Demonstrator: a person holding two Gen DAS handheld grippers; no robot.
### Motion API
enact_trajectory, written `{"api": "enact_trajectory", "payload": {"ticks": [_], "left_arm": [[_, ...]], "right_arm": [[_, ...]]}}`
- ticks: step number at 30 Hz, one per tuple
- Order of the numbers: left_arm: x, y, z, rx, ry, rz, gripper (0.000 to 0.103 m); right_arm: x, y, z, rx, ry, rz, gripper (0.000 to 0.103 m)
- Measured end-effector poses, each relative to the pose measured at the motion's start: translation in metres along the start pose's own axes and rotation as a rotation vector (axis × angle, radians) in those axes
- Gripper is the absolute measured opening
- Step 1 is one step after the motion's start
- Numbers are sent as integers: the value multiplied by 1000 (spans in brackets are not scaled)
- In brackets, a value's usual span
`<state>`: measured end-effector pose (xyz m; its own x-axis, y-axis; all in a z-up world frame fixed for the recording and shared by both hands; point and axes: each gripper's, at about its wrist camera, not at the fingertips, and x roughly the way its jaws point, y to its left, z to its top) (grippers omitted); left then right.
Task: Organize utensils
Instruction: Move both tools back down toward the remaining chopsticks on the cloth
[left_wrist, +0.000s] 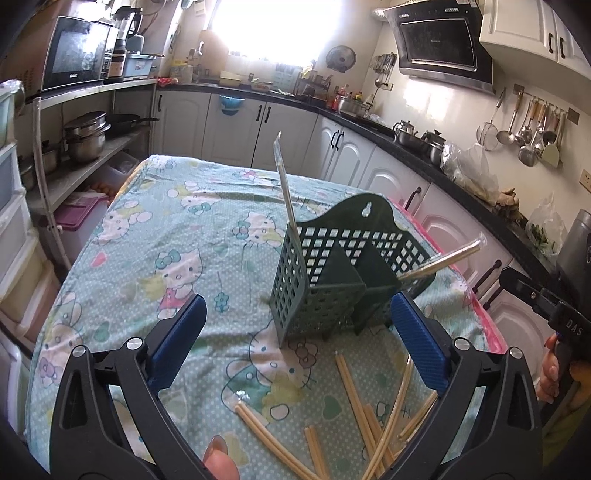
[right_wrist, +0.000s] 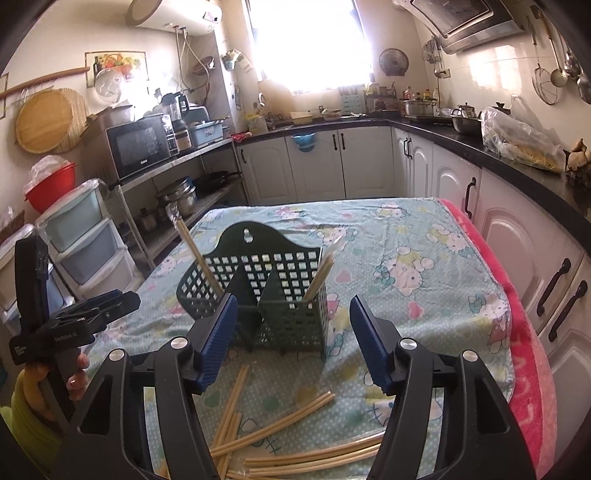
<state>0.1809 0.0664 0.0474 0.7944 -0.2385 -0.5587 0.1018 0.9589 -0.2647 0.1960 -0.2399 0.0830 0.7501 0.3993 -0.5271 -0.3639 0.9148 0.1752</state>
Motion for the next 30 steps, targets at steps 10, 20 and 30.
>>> {"api": "enact_trajectory", "payload": {"ticks": [10,20,30], "left_arm": [[-2,-3,-20,1,33,3,92],[-5,-8,-32,10,51,1,92],[-1,-5,-44,-5,80,6,92]], "right_arm": [[4,8,-20,-19,52,10,62],[3,11,-35,-36,75,9,62],[0,7,-49,-30,99,-2,64]]}}
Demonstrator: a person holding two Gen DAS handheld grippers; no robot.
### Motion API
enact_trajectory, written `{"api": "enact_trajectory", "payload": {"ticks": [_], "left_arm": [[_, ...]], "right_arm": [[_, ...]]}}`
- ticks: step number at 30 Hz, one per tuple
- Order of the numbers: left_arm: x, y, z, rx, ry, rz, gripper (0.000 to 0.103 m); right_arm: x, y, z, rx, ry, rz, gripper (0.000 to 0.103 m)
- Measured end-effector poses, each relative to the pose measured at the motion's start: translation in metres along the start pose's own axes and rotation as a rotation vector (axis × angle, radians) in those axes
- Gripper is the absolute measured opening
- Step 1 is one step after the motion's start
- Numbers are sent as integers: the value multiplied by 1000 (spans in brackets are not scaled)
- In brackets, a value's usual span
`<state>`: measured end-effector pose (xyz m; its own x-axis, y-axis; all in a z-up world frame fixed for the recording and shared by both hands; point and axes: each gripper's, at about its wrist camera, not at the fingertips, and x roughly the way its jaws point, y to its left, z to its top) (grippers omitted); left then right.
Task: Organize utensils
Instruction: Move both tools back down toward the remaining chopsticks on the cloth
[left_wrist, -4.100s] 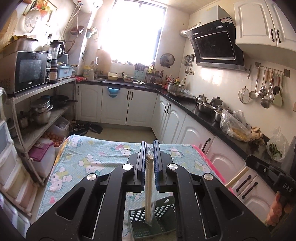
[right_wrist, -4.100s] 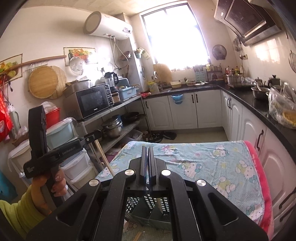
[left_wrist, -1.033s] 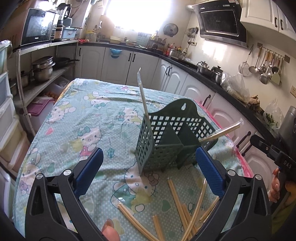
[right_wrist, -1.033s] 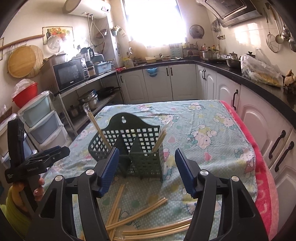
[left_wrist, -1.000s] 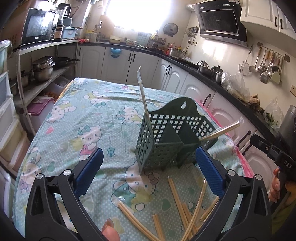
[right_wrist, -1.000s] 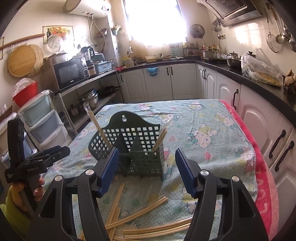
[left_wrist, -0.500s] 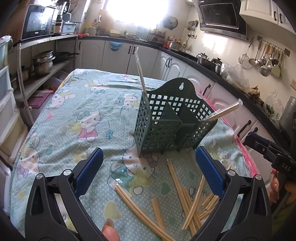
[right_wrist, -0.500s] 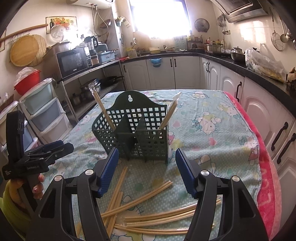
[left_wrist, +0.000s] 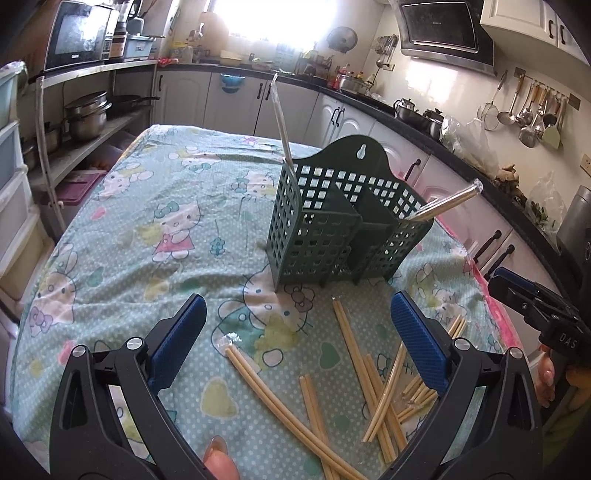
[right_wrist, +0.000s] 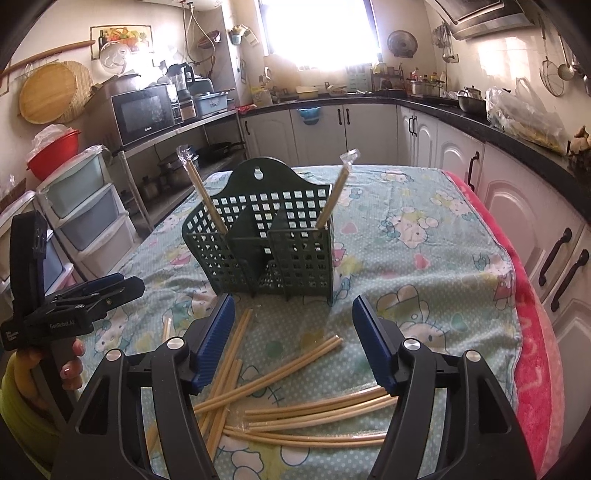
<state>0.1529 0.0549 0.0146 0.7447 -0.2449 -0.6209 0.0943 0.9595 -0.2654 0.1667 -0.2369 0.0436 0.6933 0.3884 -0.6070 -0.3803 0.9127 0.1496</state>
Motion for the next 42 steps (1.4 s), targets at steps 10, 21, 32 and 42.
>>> {"api": "enact_trajectory", "payload": {"ticks": [10,21,32,42], "left_arm": [[13,3,-17,-9,58,10,92],[27,8,-32,-19,114,30,92],[35,15,-44,-36,162,40,92],[48,23,-50,-71,215,57,92]], "right_arm": [[8,-8,-19,23,47,-8,64],[11,-31,-38,78,87,-48,64],[8,-65,-52,146,109,-112,64],[14,-91,-60,198,127,-155,64]]}}
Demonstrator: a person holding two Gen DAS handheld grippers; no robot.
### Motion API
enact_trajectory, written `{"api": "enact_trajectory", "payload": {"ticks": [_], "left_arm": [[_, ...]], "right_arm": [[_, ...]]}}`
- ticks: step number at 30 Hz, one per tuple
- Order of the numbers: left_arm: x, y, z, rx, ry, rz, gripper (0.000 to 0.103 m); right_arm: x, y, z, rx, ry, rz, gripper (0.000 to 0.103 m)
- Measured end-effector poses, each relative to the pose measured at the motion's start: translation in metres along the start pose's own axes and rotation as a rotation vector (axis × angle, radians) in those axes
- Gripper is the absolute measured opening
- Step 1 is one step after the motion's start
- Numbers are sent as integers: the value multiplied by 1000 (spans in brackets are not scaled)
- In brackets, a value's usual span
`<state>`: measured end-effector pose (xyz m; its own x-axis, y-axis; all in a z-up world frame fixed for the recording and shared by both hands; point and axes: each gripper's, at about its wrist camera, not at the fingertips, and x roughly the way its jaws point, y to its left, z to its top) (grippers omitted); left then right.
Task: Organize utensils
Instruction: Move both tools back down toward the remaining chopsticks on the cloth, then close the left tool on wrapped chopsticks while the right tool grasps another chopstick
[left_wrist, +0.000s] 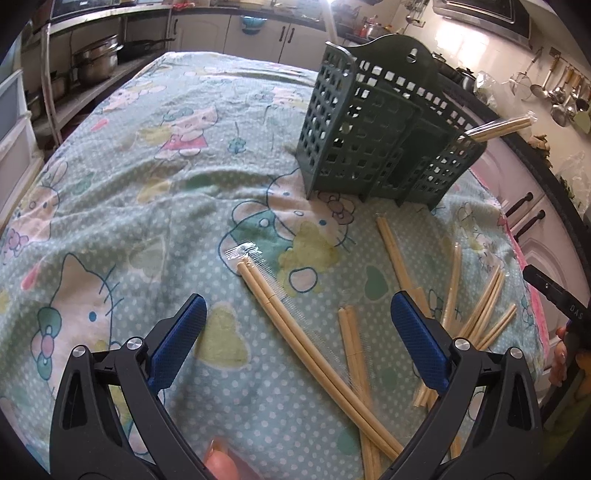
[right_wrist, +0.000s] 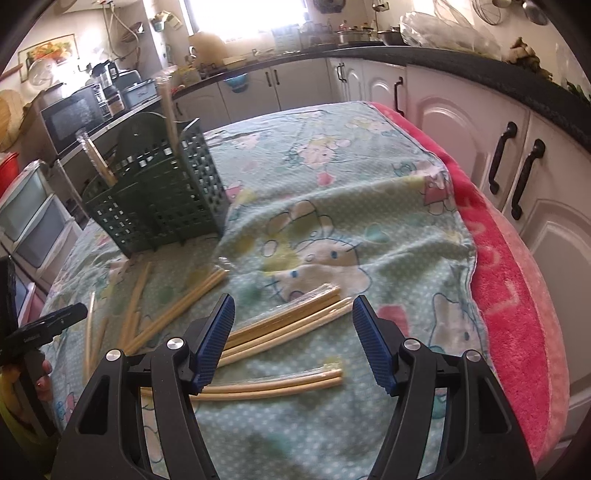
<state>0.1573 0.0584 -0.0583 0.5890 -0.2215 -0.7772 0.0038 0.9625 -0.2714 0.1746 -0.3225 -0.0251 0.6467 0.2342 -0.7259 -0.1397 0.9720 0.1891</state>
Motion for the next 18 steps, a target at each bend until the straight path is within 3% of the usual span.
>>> {"api": "enact_trajectory", "payload": {"ticks": [9,18], "left_arm": [[7,2,2,-19,18,7,90],[12,2,7,-35,26,21,82]], "right_arm": [[21,-18,10,28,22,4,63],[53,-23,27,-35,83,24,48]]}}
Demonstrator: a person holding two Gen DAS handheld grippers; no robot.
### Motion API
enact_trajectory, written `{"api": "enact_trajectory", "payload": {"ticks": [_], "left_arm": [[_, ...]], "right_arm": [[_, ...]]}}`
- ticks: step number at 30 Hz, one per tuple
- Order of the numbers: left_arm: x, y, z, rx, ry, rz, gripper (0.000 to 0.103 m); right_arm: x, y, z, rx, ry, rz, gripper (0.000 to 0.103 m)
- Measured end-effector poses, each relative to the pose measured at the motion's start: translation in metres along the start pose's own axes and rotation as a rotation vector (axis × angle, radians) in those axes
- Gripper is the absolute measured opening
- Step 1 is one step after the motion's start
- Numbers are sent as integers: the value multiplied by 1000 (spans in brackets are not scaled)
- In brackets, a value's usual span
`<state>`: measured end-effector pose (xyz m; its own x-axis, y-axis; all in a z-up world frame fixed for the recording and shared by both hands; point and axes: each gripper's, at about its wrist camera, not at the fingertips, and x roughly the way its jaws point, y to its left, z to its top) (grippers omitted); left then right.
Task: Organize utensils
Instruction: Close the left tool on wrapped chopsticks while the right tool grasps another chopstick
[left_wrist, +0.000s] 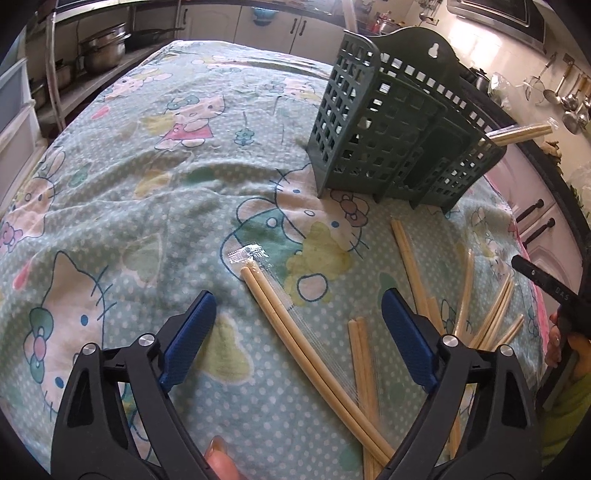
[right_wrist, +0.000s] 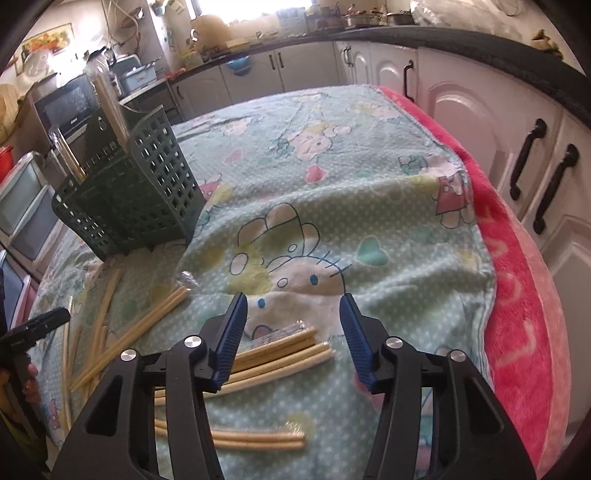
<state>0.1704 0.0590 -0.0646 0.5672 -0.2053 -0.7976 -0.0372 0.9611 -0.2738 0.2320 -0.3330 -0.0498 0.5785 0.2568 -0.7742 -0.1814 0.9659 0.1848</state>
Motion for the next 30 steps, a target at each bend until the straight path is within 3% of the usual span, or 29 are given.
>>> {"api": "enact_trajectory", "payload": {"ticks": [5,8,10,12,23,30], "left_arm": [[4,4,6,-23,4,3,80],[6,4,9,-30,5,6,79],[7,4,11,-37,2,12,77],[8,6,13,-52,-7,26,72],[11,12,17,-63,-14,77,48],[12,16,18,-58,-30,124,19]], "right_arm": [[14,-5,1,0,48,19,35],[17,-6,-1,-3,55,24,23],[17,-7,-1,-1,48,28,9],[17,-7,0,3,42,37,5],[-12,16,18,-21,-80,102,2],[-33,40,30,-62,-147,141,2]]}}
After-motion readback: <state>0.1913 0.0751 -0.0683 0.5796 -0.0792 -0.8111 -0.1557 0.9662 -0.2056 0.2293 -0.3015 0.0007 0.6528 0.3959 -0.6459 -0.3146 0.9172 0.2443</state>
